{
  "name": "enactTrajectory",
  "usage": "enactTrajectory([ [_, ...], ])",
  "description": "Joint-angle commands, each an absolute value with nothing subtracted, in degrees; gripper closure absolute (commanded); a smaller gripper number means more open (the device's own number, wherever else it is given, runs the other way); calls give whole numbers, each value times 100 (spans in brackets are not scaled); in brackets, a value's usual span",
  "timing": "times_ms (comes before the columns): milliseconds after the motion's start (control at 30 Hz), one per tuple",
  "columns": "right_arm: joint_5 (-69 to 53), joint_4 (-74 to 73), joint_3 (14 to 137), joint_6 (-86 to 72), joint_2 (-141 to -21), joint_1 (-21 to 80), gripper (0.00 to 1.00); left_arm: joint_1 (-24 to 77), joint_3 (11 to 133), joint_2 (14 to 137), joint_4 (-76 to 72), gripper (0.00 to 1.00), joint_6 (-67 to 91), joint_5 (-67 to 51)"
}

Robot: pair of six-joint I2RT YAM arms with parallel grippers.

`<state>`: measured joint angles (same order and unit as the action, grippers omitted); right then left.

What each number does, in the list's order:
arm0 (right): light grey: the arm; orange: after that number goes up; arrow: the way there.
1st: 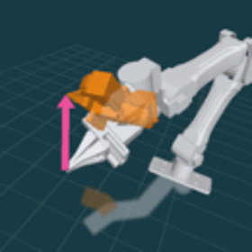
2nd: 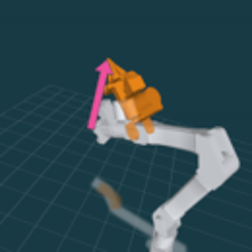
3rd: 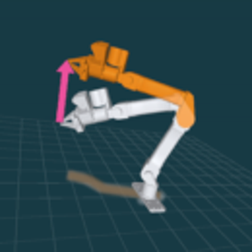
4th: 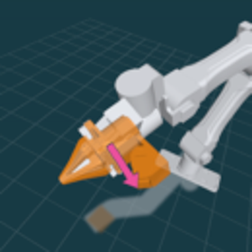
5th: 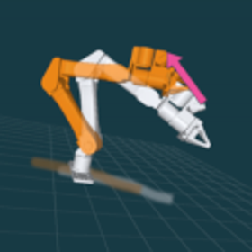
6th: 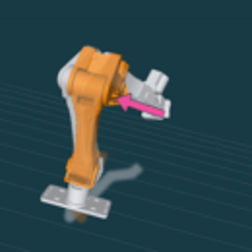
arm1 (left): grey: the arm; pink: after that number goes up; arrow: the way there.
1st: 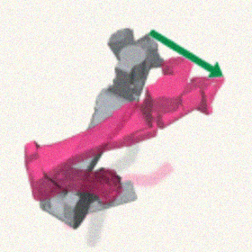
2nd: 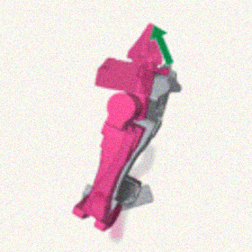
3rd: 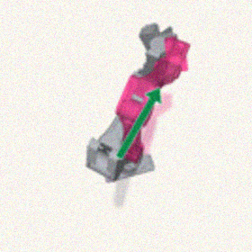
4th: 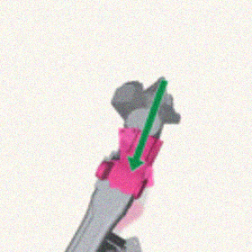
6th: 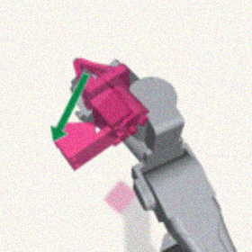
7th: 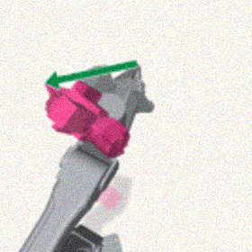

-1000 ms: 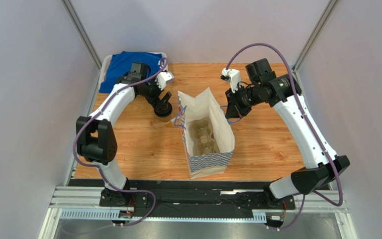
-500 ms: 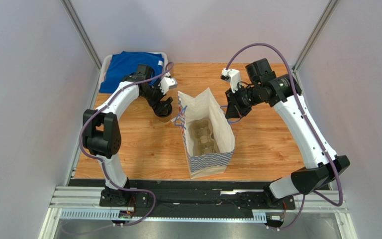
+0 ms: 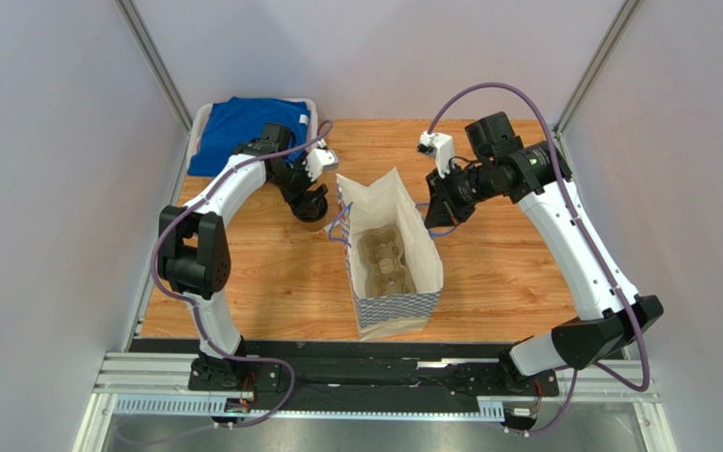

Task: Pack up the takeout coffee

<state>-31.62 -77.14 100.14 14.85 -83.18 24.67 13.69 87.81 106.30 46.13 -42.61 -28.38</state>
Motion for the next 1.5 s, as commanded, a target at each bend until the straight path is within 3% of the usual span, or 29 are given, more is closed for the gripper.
enactTrajectory([
  [0,-3410,-8077,9888,1547,-7972,2470,100,1397,8675,10477,4764,32,-4430,-2944],
  [67,-3358,-8095,9809,1477,-7875,2470,100,1397,8613,10441,4764,35,-4412,-2962],
  [100,-3331,-8095,9782,1450,-7866,2470,95,1397,8587,10424,4772,35,-4403,-2971],
  [200,-3191,-8068,9852,1310,-7962,2478,63,1397,8543,10397,4772,35,-4395,-2971],
  [300,-3085,-8112,10168,1169,-8226,2479,52,1397,8552,10406,4799,35,-4377,-2962],
  [367,-3199,-8235,10397,1151,-8402,2470,51,1397,8561,10415,4808,35,-4368,-2971],
  [500,-3296,-8262,10345,1213,-8429,2478,59,1397,8569,10371,4825,39,-4359,-3023],
  [767,-3156,-8341,10090,1318,-8516,2470,53,1397,8359,10195,4825,45,-4430,-3120],
  [967,-3024,-8323,10020,1336,-8648,2479,58,1397,8236,10160,4799,48,-4447,-3076],
  [1133,-2936,-8315,9879,1433,-8640,2478,73,1389,8174,10090,4781,53,-4412,-3085],
  [1167,-2936,-8314,9879,1441,-8631,2479,82,1397,8165,10072,4781,54,-4412,-3085],
  [1300,-2971,-8314,9932,1468,-8605,2479,100,1327,8086,9870,4825,62,-4395,-3190],
  [1467,-3137,-8288,9906,1407,-8517,2470,100,1222,8025,9677,4922,67,-4412,-3234],
])
